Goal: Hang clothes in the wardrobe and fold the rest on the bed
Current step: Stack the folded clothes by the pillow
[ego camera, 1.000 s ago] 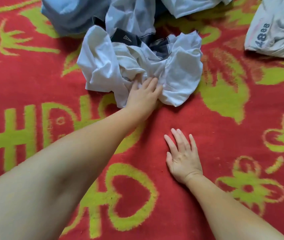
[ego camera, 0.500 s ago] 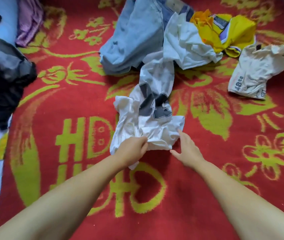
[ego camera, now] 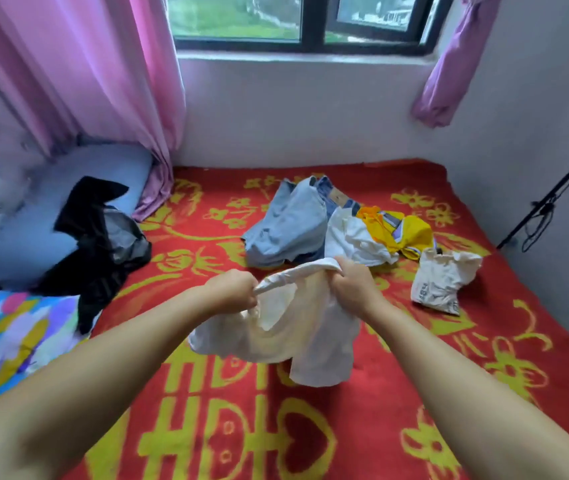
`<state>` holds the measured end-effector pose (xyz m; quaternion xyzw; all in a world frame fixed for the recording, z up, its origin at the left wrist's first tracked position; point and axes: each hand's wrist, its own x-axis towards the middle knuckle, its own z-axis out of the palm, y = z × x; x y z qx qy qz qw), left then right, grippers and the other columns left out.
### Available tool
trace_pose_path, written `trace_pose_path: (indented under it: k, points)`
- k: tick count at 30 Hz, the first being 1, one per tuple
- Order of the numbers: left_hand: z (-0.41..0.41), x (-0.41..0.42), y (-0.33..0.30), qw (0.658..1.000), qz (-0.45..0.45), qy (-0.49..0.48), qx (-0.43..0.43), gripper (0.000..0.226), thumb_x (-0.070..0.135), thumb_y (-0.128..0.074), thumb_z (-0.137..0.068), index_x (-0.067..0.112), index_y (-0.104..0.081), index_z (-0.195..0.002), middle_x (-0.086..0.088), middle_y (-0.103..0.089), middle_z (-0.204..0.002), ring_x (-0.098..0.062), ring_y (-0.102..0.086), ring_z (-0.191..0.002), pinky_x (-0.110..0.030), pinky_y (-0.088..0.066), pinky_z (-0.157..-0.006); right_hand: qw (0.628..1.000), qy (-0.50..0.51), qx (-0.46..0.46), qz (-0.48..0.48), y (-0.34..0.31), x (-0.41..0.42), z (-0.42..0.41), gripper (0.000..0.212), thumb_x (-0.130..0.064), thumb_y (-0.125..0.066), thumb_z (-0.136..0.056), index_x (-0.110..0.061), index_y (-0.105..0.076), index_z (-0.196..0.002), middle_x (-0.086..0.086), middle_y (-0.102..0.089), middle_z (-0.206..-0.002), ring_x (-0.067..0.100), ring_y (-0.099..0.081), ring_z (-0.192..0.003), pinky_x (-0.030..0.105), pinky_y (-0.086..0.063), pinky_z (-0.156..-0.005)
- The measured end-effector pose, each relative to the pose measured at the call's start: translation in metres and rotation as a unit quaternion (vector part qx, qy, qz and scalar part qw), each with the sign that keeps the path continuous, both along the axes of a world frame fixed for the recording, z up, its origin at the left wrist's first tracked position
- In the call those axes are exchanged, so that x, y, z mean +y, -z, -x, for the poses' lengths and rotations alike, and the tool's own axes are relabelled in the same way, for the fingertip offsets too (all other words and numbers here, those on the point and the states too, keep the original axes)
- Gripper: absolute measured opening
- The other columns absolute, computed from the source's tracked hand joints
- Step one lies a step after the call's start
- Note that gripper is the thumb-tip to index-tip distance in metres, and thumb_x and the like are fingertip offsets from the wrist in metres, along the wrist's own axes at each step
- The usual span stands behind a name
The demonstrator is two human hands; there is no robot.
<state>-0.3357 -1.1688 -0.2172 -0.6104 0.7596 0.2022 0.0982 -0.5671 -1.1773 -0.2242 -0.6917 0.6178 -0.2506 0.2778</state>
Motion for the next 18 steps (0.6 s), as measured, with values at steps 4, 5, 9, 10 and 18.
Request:
trace_pose_path:
  k: [4, 5, 9, 10, 18]
  points:
    - [-0.039, 0.009, -0.050, 0.995, 0.060, -0.066, 0.045, 0.022, 0.021, -0.052, -0.086, 0.012, -0.053, -0.066, -0.010, -0.064, -0.074, -0.028, -0.059, -0.077, -0.031, -0.036, -0.059, 0.998, -0.012, 0.009, 0.058, -0.074, 0.006, 0.012, 0.028, -0.024, -0.050, -0.089, -0.005, -0.053, -0.068, 0.009, -0.058, -0.069, 0.027, -0.052, -0.073, 0.037, -0.031, -0.062]
    - [-0.043, 0.012, -0.064, 0.991, 0.087, -0.082, 0.065, 0.029, 0.023, -0.053, -0.086, 0.013, -0.049, -0.060, -0.006, -0.059, -0.065, -0.027, -0.055, -0.070, -0.031, -0.032, -0.057, 0.997, -0.019, 0.016, 0.069, -0.089, 0.010, 0.016, 0.029, -0.025, -0.051, -0.088, -0.001, -0.056, -0.072, 0.012, -0.062, -0.073, 0.028, -0.053, -0.074, 0.038, -0.036, -0.065]
    - [-0.048, 0.018, -0.125, 0.957, 0.182, -0.123, 0.189, 0.041, 0.032, -0.059, -0.086, 0.015, -0.046, -0.051, -0.003, -0.047, -0.054, -0.018, -0.043, -0.057, -0.032, -0.025, -0.054, 0.995, 0.003, 0.004, 0.096, -0.136, 0.015, 0.035, 0.023, -0.022, -0.055, -0.090, -0.001, -0.066, -0.090, 0.012, -0.070, -0.085, 0.030, -0.061, -0.085, 0.039, -0.047, -0.075]
    - [-0.047, 0.021, -0.140, 0.939, 0.194, -0.137, 0.248, 0.043, 0.035, -0.061, -0.087, 0.015, -0.046, -0.052, -0.003, -0.043, -0.056, -0.017, -0.039, -0.056, -0.031, -0.024, -0.054, 0.995, 0.006, 0.001, 0.104, -0.146, 0.015, 0.040, 0.022, -0.021, -0.055, -0.090, -0.003, -0.066, -0.089, 0.010, -0.070, -0.084, 0.029, -0.061, -0.083, 0.038, -0.047, -0.075]
    - [0.003, 0.059, -0.220, 0.840, 0.194, -0.100, 0.497, 0.023, 0.012, -0.064, -0.090, 0.011, -0.056, -0.068, 0.008, -0.051, -0.058, -0.001, -0.047, -0.050, -0.017, -0.038, -0.051, 0.990, -0.097, -0.100, -0.017, -0.206, 0.036, 0.056, 0.008, -0.014, -0.062, -0.083, -0.018, -0.059, -0.089, -0.002, -0.061, -0.083, 0.014, -0.056, -0.080, 0.024, -0.045, -0.067]
